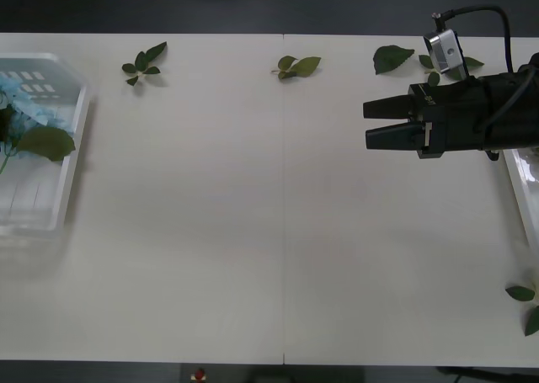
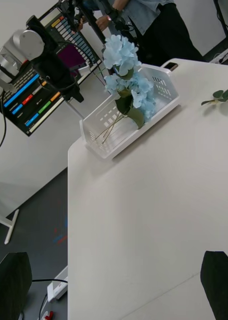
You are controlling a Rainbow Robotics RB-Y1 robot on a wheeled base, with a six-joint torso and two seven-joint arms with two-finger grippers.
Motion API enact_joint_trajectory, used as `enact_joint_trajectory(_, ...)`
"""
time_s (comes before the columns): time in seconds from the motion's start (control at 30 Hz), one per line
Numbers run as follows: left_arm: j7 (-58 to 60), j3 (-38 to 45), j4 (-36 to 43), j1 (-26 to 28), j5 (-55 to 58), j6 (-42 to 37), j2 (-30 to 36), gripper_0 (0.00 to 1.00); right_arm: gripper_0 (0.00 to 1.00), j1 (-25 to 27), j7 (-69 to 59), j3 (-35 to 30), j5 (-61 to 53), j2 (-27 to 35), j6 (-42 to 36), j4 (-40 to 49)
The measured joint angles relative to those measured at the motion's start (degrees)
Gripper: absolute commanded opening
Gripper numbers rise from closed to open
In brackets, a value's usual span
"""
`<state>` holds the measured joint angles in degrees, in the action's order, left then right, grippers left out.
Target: Put the red flowers into the right box and the blue flowers into the left box
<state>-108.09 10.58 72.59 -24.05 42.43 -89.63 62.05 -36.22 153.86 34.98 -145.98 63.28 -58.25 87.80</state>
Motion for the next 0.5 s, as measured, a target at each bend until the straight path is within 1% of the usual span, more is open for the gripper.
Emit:
enact_joint_trajectory(0.13,1.1,-4.6,-2.0,0.0,0.0,2.4,0.0,0.0,0.98,0.0,0.0,0.0,0.0,0.0,0.0,0.0)
enact_joint_trajectory(0.27,7.7,-9.1,-2.5,0.0,0.0,3.0,-0.2,0.0,0.98,0.0,0.0,0.0,0.0,0.0,0.0,0.0)
enact_joint_trajectory(0.37,8.1,-9.9,-3.6,0.0,0.0,3.0,-1.6,0.0,0.98,0.0,0.0,0.0,0.0,0.0,0.0,0.0)
enact_joint_trajectory(0.43,8.1,-9.4,-4.4,0.0,0.0,3.0,-3.1,0.0,0.94,0.0,0.0,0.0,0.0,0.0,0.0,0.0)
enact_joint_trajectory(0.5,8.1,-8.7,-4.8,0.0,0.0,3.0,-4.5,0.0,0.86,0.0,0.0,0.0,0.0,0.0,0.0,0.0)
